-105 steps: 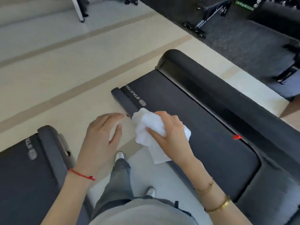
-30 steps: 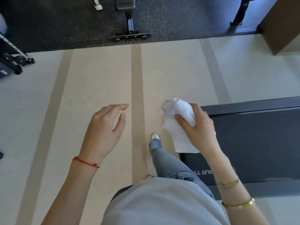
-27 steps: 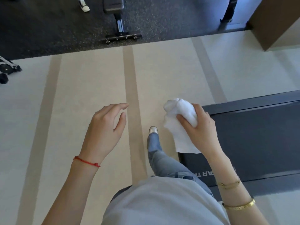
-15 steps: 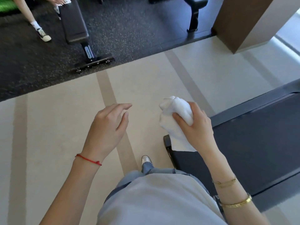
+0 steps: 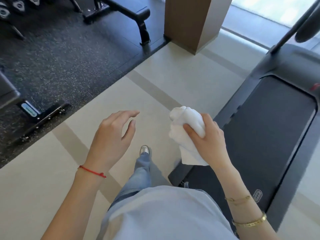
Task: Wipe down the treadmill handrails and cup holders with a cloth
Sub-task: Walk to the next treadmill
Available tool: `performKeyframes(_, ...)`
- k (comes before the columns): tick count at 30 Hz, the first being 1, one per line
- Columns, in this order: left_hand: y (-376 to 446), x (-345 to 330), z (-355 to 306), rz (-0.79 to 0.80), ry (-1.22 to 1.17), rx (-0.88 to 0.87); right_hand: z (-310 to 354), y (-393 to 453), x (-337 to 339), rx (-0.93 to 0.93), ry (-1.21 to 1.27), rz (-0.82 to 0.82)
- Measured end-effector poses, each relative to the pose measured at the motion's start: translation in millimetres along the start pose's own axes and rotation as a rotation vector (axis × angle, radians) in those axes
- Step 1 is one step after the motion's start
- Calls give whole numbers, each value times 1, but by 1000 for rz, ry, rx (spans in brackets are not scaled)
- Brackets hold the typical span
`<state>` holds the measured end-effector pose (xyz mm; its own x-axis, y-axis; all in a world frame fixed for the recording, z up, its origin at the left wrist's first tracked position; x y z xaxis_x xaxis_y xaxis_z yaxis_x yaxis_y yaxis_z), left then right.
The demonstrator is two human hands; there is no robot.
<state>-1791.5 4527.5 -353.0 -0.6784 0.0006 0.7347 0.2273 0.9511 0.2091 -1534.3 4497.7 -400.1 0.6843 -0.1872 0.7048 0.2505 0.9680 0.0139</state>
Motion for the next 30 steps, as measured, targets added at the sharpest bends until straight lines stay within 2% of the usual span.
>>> performKeyframes(5, 124, -2, 27, 109, -36, -128, 20, 87, -16, -94, 9, -131)
performKeyframes(12, 282, -23, 17, 287, -69, -382, 37, 176, -6, -228, 6, -363)
performKeyframes(19, 386, -80, -22, 470, -186, -540, 29, 234, 37, -356, -8, -589)
performKeyframes(24, 451, -131, -65, 520, -234, -705, 8, 278, 71, -415, -22, -712)
performKeyframes(30, 530, -191, -125, 534, -308, -811, -27, 333, 119, -483, -48, -814)
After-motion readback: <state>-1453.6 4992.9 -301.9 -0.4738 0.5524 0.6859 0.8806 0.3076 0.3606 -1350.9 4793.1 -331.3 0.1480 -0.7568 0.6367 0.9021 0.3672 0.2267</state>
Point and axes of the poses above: each hand's wrist, its own y-axis towards the middle knuckle, its own x-axis out of the back of the hand, z = x × y, the point moved 8 cm from there along y, towards the middle knuckle, and after that the axes turned 6 degrees about -y, right-handed, at the moved point
